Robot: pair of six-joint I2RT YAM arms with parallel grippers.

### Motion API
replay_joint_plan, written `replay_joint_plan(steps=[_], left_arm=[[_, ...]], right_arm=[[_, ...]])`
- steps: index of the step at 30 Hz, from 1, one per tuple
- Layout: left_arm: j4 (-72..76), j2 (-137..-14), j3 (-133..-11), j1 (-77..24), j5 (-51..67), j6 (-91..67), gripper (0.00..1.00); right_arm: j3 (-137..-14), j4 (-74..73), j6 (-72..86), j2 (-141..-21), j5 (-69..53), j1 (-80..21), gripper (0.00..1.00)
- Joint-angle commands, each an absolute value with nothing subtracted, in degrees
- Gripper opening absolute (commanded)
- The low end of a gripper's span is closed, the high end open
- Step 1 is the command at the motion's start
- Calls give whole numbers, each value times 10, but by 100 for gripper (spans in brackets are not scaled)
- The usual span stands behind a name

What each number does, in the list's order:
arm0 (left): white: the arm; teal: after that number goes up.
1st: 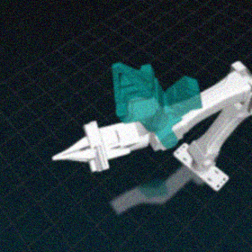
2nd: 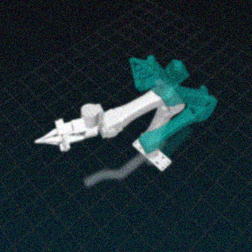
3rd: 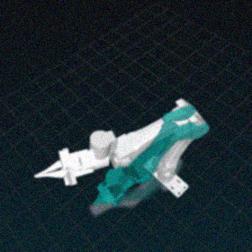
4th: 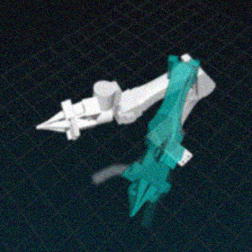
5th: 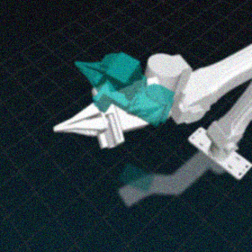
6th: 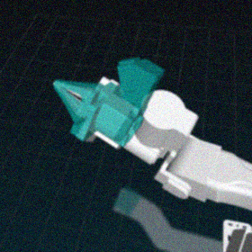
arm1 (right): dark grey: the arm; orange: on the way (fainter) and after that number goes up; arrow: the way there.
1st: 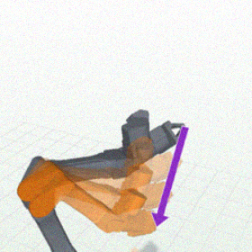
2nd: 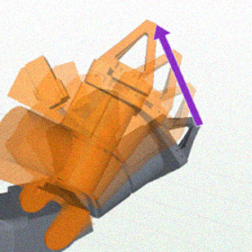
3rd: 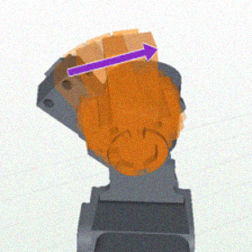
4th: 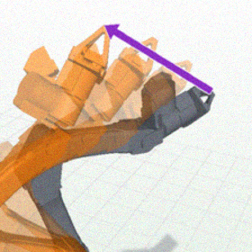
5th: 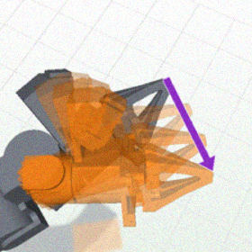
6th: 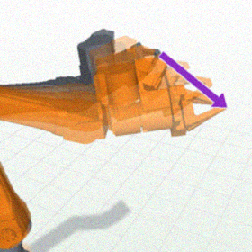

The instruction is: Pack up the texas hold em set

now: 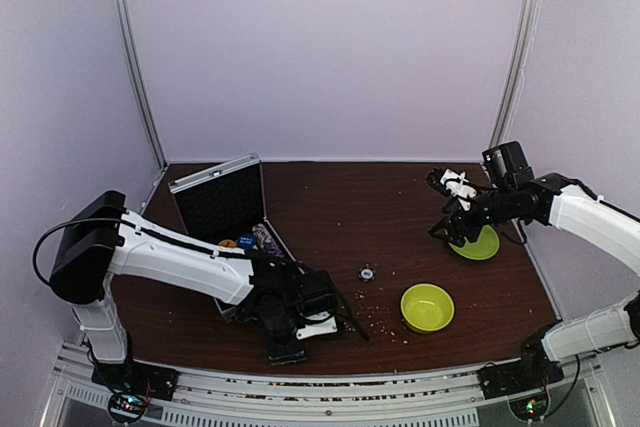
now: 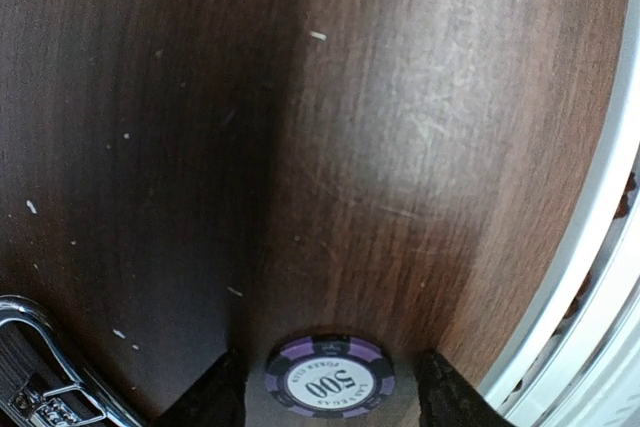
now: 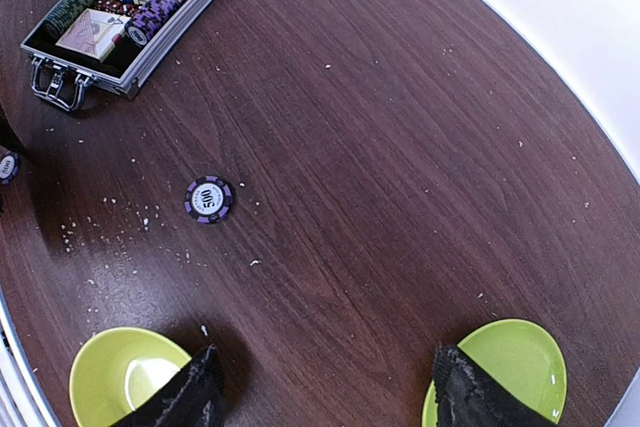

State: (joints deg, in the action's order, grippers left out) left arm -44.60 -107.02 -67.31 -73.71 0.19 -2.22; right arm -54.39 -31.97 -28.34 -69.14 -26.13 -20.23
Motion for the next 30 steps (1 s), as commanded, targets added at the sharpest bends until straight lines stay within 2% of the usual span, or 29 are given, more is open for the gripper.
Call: replay_joint_plan(steps=[1,9,11,14,18,30], left_arm=[[-459,-1096,-632,-741,0,-26,60],[-464,-1103,-630,-741,-2,-26,49],[-469,-1102,-628,-741,-6,-27,49],[-477,-1099,-626,-741,-15,-34,56],[-484,-1100,-626,-741,-17,-37,56],[-491,-1103,-636,-741,-26,-42,38]], right_arm=[[-559,-328,-289,-695,-267,-200,72],[-560,-330,-288,-697,-271,-200,72],[-560,-330,-288,-698,-272,-200,72],[-561,-331,-288,-698,-272,-201,72],[-561,-332,-288,-698,-273,-201,72],[-562,-334,-288,-698,-277,-201,72]])
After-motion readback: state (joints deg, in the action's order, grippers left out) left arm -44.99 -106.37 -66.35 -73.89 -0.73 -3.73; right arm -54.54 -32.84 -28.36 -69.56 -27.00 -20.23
